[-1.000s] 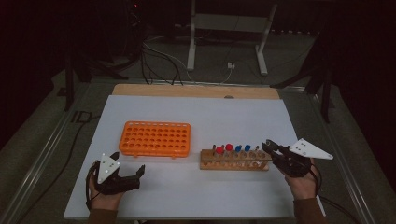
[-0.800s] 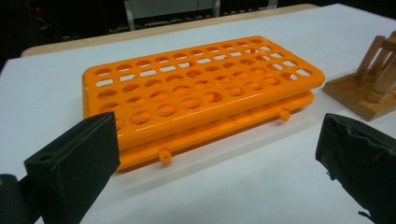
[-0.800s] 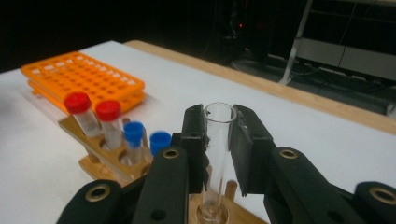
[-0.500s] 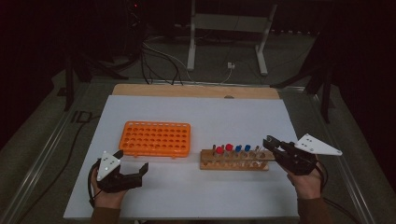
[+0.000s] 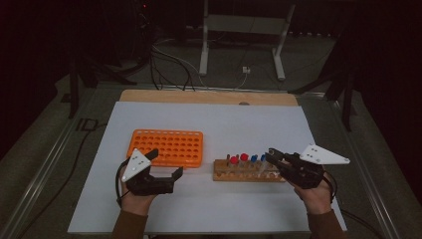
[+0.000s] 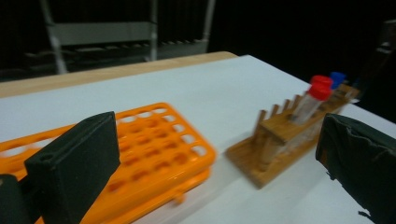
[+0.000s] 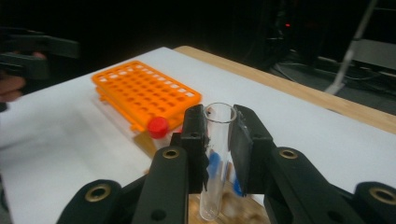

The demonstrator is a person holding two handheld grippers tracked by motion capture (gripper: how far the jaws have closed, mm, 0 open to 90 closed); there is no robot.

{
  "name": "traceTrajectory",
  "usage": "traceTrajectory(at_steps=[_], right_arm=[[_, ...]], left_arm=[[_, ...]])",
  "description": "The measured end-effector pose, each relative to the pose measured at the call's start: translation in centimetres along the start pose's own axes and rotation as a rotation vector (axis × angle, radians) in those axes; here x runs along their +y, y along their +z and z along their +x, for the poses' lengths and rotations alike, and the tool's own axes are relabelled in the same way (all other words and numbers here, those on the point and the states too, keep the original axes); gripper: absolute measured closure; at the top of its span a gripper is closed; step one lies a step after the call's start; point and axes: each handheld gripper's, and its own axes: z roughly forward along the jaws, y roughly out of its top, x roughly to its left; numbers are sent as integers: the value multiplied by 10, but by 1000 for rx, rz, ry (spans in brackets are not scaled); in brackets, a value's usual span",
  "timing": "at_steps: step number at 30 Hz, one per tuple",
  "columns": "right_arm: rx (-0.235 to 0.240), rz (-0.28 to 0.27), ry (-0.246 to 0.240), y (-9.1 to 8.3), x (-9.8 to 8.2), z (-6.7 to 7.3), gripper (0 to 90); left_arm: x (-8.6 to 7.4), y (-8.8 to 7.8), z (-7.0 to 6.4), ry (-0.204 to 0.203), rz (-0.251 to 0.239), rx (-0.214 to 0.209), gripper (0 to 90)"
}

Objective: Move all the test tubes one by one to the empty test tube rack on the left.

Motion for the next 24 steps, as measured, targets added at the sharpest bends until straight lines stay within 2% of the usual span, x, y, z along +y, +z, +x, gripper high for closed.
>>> traceTrajectory(at_steps=[5, 13, 18, 22, 24], right_arm=[[50, -4, -11, 12, 6, 12, 761], [119, 5, -26, 33, 12, 30, 761], [154, 10, -26, 45, 15, 39, 761], [175, 16, -32, 53, 16, 45, 761], [184, 19, -31, 56, 15, 47, 761]], left_arm=[[10, 19, -17, 36, 21, -54, 6], [20, 39, -41, 88, 25, -144, 50], [21, 50, -56, 145, 57, -183, 123], [21, 58, -65, 150, 69, -206, 174], [22, 62, -68, 155, 74, -224, 232]])
